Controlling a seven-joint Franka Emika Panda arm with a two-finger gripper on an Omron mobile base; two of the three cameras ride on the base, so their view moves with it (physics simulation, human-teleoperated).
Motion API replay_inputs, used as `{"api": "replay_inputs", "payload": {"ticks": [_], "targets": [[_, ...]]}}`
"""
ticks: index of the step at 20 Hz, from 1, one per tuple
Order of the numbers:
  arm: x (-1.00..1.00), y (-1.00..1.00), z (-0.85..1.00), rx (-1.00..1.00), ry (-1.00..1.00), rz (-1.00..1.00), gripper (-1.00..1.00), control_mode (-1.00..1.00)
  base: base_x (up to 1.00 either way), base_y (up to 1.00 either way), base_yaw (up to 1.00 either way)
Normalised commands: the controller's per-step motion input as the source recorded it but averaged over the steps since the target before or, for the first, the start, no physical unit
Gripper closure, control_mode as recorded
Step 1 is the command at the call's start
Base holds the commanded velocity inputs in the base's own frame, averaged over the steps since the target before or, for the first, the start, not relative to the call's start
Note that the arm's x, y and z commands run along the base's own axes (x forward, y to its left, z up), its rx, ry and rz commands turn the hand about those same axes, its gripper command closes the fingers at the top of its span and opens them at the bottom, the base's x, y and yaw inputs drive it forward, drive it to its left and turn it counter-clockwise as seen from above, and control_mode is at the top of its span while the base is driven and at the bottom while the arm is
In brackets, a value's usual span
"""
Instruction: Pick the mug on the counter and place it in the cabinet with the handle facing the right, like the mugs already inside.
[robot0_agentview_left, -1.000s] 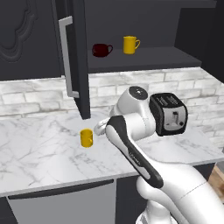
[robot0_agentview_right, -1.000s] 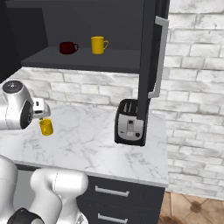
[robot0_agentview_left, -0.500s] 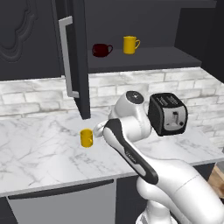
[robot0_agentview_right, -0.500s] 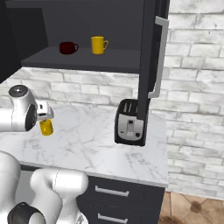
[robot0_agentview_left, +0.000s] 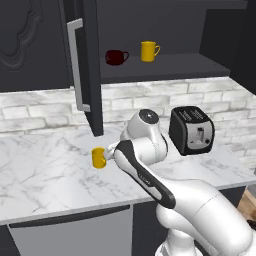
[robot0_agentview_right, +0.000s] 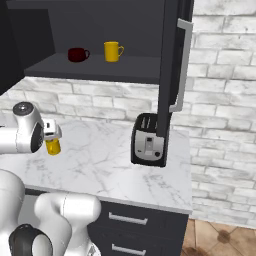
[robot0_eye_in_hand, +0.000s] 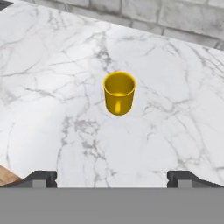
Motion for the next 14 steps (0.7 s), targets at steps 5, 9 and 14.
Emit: {"api": "replay_inputs", "payload": {"ticks": [5,9,14], "targets": [[0.1,0.13,-0.07,0.0,0.0,0.0,-1.0,-1.0,0.0,0.0,0.0],[0.1,0.04,-0.09,0.0,0.0,0.0,-1.0,-1.0,0.0,0.0,0.0],[0.13,0.03,-0.1,0.0,0.0,0.0,-1.0,-1.0,0.0,0.0,0.0]]}}
